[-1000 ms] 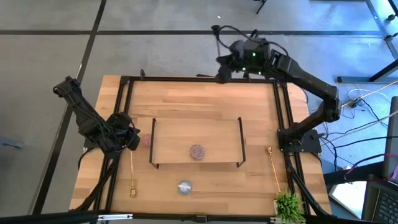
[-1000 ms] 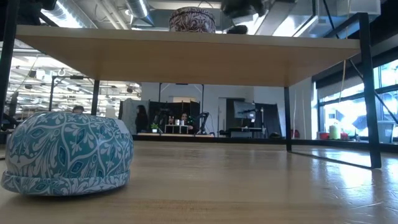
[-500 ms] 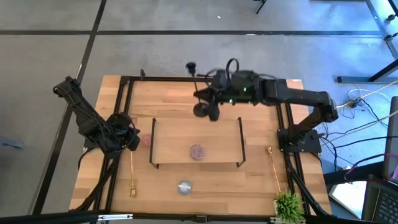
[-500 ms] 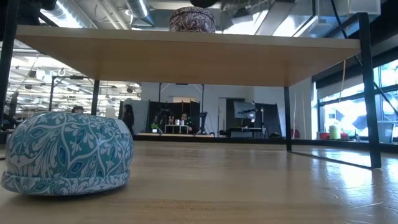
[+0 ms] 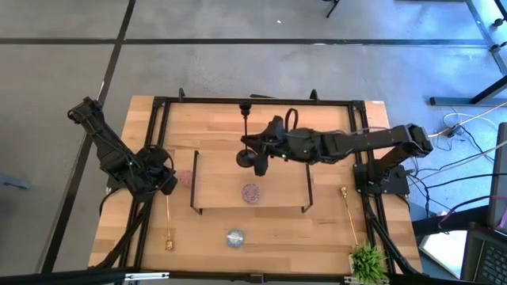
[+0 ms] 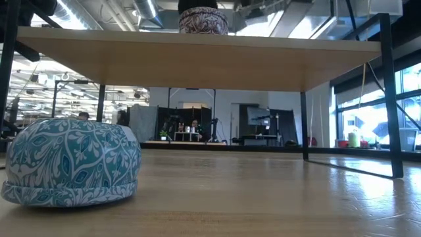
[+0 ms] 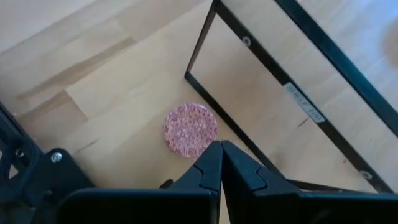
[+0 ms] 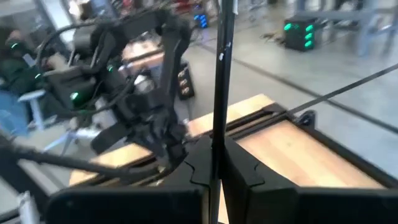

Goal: Pick & Place candle stick holders
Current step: Put the black candle holder on the shelf

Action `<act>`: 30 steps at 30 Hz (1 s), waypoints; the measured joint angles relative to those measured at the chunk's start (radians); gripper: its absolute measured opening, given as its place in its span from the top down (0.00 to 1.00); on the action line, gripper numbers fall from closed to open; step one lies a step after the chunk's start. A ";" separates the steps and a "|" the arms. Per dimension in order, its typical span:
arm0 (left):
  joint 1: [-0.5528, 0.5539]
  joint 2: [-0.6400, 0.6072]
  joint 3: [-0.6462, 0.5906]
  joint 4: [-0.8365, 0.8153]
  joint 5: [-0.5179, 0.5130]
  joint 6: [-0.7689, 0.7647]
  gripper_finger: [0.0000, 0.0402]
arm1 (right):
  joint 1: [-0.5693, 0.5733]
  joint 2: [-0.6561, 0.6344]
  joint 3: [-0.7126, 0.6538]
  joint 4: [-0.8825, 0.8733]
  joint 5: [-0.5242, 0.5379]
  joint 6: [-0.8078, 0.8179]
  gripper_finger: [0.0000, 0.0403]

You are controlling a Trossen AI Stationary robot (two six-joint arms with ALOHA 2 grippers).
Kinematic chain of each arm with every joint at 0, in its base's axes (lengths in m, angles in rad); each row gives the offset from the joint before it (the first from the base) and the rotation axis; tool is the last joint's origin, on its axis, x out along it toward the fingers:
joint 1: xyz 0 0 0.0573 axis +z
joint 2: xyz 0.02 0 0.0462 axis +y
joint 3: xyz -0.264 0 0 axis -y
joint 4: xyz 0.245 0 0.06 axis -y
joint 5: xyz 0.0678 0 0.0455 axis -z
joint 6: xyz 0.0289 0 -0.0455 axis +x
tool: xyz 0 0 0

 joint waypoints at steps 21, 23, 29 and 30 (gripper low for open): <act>0.000 0.000 0.000 0.007 -0.038 -0.144 1.00 | 0.122 -0.002 -0.254 0.243 0.202 0.002 0.96; 0.000 0.000 0.000 0.018 -0.039 -0.146 1.00 | 0.123 -0.002 -0.260 0.246 0.202 0.002 0.96; 0.000 0.000 0.000 0.026 -0.039 -0.146 1.00 | 0.136 0.012 -0.262 0.243 0.197 0.026 0.96; 0.000 0.000 0.000 0.026 -0.039 -0.146 1.00 | 0.140 0.013 -0.262 0.247 0.197 0.026 0.96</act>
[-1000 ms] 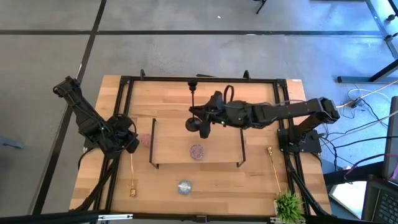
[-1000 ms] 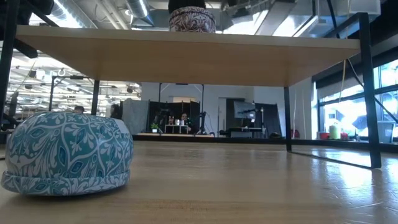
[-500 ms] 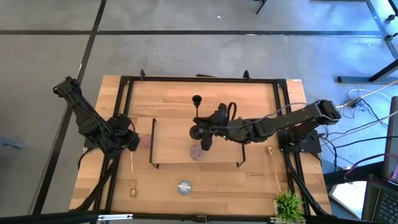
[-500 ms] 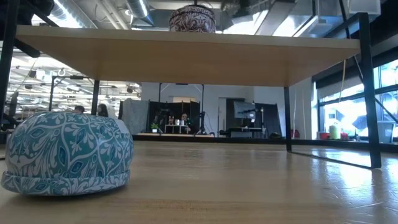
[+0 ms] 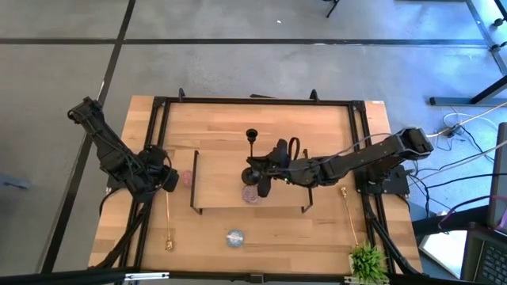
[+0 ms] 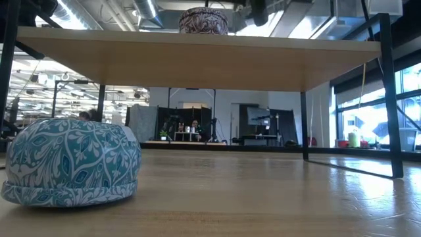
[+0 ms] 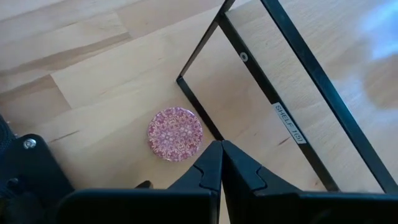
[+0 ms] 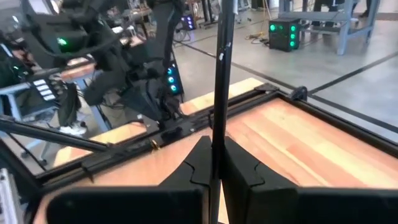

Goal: Pick & Place candle stick holders
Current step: Put the black candle holder on the shelf

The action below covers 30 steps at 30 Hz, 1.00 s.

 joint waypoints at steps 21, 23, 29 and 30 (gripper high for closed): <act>0.000 0.000 0.000 0.030 0.002 0.048 1.00 | 0.004 0.070 0.002 0.096 0.076 -0.029 0.96; 0.000 0.000 0.000 0.028 0.006 0.052 1.00 | 0.005 0.070 0.002 0.096 0.076 -0.027 0.96; 0.000 0.000 0.000 0.025 0.012 0.071 1.00 | 0.009 0.071 0.002 0.126 0.076 -0.032 0.96; 0.000 0.000 0.000 0.022 0.014 0.071 1.00 | 0.009 0.070 0.002 0.132 0.075 -0.032 0.96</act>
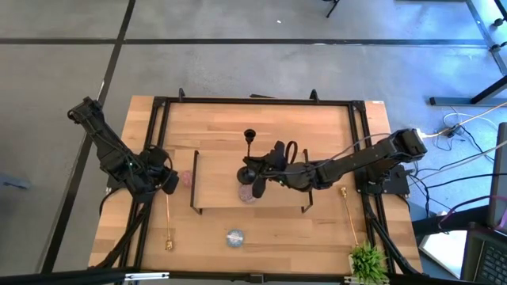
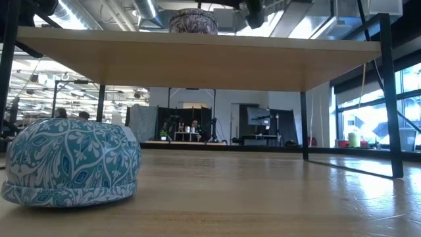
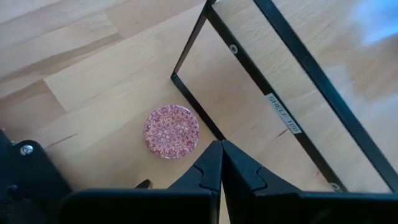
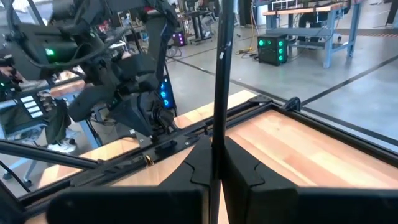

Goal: Pick & Place candle stick holders
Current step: Put the black candle holder on the shelf

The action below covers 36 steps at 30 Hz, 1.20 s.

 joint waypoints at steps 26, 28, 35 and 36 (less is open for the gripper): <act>0.001 0.000 0.000 -0.003 0.005 -0.004 1.00 | -0.002 -0.008 0.000 -0.091 0.064 0.028 0.96; 0.001 0.000 0.000 -0.003 0.004 -0.010 1.00 | -0.002 0.002 0.000 -0.090 0.064 0.034 0.96; 0.001 0.000 0.000 0.001 0.005 -0.018 1.00 | -0.002 0.028 0.001 -0.065 0.086 0.034 0.96; 0.001 0.000 0.000 0.003 0.005 -0.018 1.00 | -0.002 0.028 0.001 -0.066 0.096 0.034 0.96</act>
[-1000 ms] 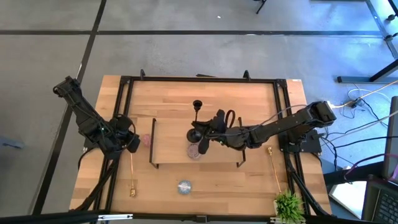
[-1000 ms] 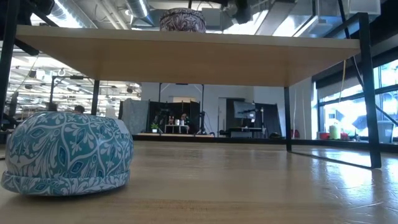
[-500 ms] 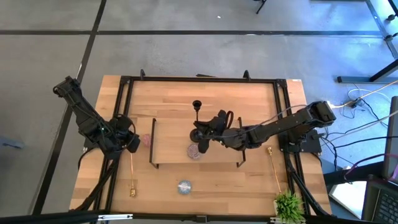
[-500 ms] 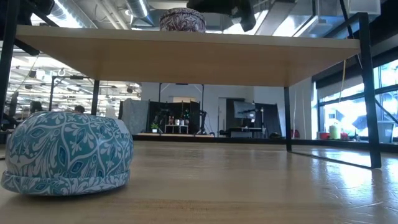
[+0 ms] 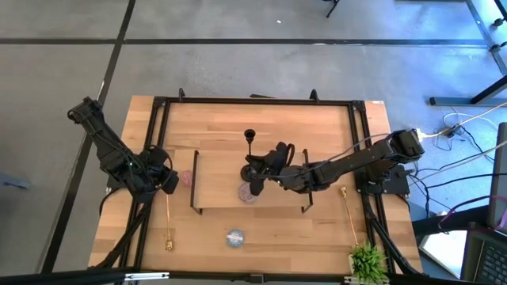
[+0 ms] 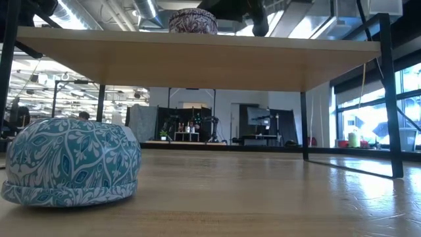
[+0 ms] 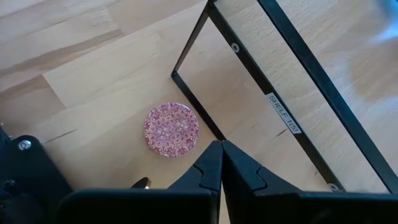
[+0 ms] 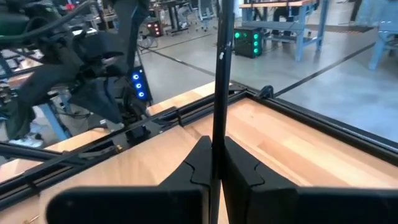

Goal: Pick & Place candle stick holders
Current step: Put the black candle holder on the shelf

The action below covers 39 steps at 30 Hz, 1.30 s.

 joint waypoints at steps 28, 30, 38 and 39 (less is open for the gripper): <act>0.000 0.000 0.000 -0.006 0.002 0.011 1.00 | 0.001 0.015 0.000 -0.021 0.020 0.015 0.93; 0.000 0.000 0.000 -0.007 0.002 0.014 1.00 | 0.001 0.015 0.000 -0.022 0.020 0.015 0.91; 0.000 0.000 0.000 -0.008 0.003 0.019 1.00 | 0.001 0.016 0.000 -0.023 0.008 0.000 0.89; 0.000 0.000 0.000 -0.008 0.003 0.019 1.00 | 0.001 0.016 0.000 -0.023 0.001 0.000 0.88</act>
